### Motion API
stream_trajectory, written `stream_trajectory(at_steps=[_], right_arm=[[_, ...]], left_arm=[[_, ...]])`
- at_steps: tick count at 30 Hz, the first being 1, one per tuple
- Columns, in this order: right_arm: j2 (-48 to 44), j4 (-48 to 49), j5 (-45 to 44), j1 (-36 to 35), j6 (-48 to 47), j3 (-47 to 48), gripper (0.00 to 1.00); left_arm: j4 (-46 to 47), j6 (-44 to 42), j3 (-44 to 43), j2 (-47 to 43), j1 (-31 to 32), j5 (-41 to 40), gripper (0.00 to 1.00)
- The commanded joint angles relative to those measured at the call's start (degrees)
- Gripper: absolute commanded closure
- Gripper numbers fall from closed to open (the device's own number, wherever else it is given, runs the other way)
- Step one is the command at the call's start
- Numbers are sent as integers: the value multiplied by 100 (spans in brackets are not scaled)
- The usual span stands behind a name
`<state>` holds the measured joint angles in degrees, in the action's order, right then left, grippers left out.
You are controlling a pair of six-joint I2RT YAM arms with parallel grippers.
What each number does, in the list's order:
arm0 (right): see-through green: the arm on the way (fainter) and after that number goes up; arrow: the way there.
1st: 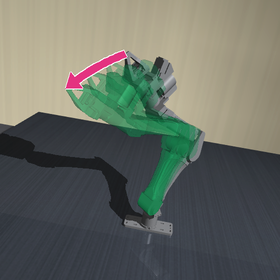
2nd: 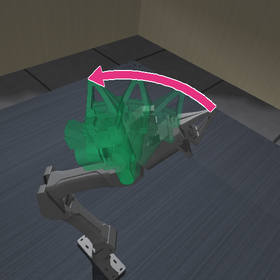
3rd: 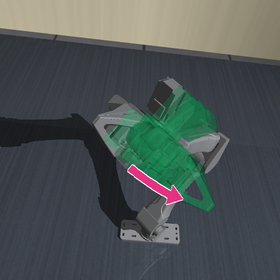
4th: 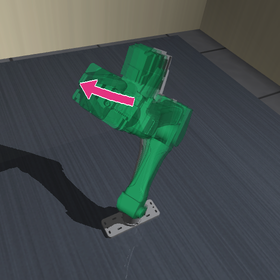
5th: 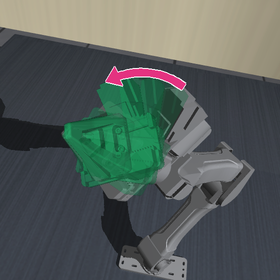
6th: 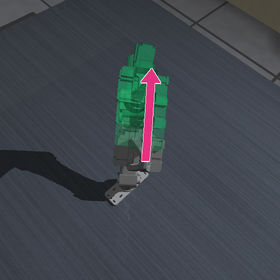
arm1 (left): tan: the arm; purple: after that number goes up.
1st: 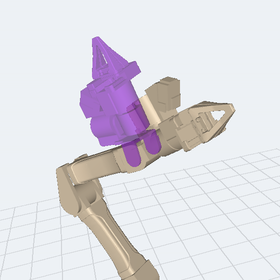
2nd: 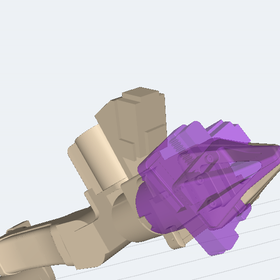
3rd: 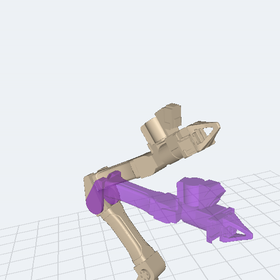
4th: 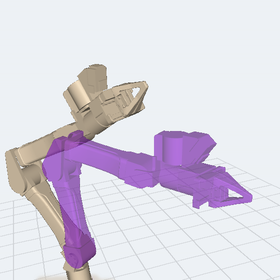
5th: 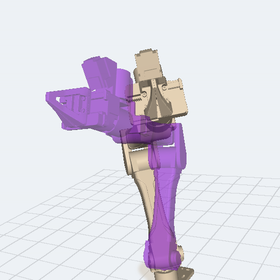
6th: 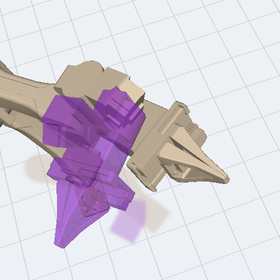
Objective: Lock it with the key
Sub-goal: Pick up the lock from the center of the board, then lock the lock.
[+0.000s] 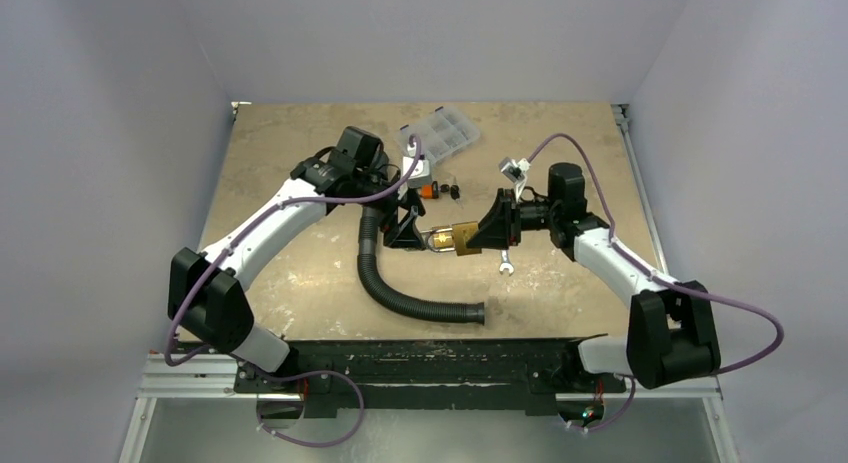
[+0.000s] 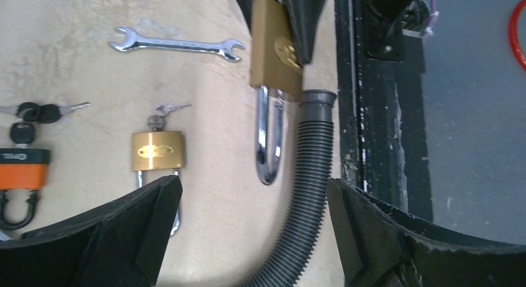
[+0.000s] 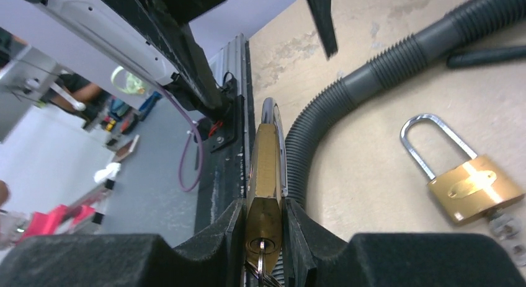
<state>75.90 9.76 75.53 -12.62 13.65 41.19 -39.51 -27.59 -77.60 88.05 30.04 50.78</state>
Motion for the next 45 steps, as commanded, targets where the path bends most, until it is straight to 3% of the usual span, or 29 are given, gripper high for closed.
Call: stream_trajectory(at_steps=[1,8,20,27,35,45], right_arm=[[-407,-720,130,16,-1193,751,100],[-915,-584,-72,-75,-1112,759,100],[-1136,260,-108,-241,-339,345,100],[-1145,668,-100,-291,15,318,100],[-1177,199,-56,-310,-344,442,100],[-1148,-467,-72,-393,-905,593,100]], left_arm=[[36,167,268,-401,9,566,7],[1250,911,1060,-858,10,708,18],[2150,1605,1205,-797,162,998,37],[2139,1591,1136,-596,594,492,43],[1543,1132,917,-397,659,277,48],[1355,1008,773,-275,882,112,69]])
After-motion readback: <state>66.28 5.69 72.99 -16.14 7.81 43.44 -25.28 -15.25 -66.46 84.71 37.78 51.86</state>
